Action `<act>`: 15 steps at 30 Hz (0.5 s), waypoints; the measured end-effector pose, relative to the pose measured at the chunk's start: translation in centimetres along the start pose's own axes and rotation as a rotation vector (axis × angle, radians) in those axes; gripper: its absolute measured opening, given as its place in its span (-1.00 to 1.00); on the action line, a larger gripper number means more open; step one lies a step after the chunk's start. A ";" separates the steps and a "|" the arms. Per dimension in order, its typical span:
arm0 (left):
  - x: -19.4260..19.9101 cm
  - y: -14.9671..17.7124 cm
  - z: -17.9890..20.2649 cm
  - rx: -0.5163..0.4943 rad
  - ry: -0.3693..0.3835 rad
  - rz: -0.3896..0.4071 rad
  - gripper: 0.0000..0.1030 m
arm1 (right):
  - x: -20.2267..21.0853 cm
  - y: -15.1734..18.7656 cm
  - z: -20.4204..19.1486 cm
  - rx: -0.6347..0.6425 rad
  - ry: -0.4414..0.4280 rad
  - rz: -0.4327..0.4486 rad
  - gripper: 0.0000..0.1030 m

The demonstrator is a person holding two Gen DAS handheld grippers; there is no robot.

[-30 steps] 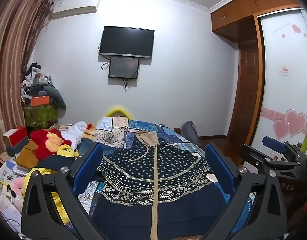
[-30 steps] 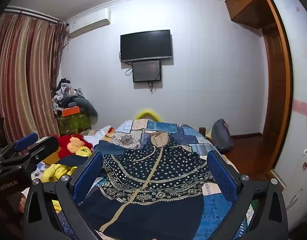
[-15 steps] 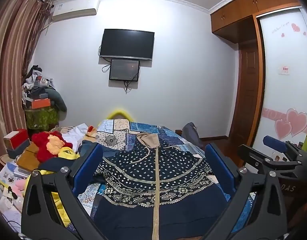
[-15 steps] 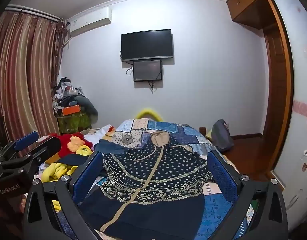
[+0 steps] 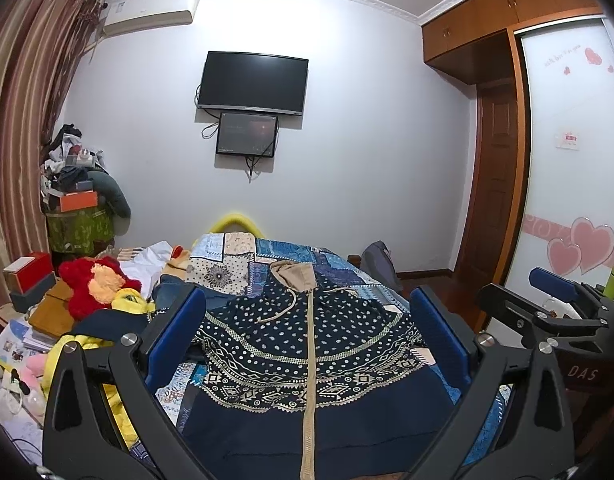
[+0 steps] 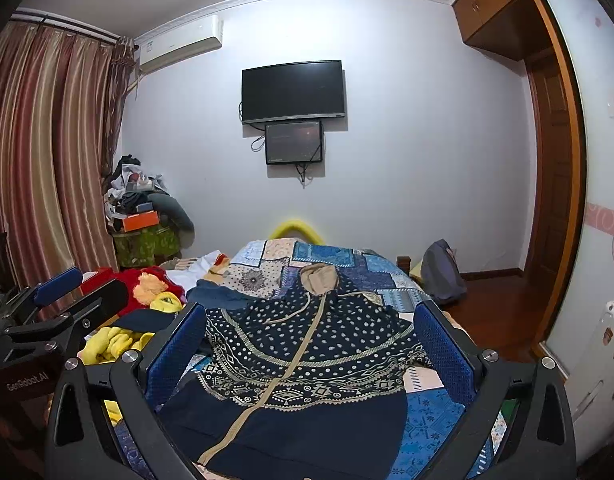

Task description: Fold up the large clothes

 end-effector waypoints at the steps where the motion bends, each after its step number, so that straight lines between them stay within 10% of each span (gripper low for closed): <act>1: 0.0 0.0 0.0 -0.001 -0.001 -0.001 0.99 | 0.0 0.1 0.0 0.000 0.001 0.001 1.00; 15: -0.2 0.0 0.1 -0.010 -0.014 0.000 0.99 | 0.4 -0.6 0.5 0.001 0.005 0.004 1.00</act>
Point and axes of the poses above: each gripper's, at about its wrist camera, not at the fingertips, and x roughly against the way its jaws point, z to its right, y to its underside, the point moved 1 cm from there along -x, roughly the way its jaws point, and after that the axes turned 2 degrees about x, right-handed, at the moved point
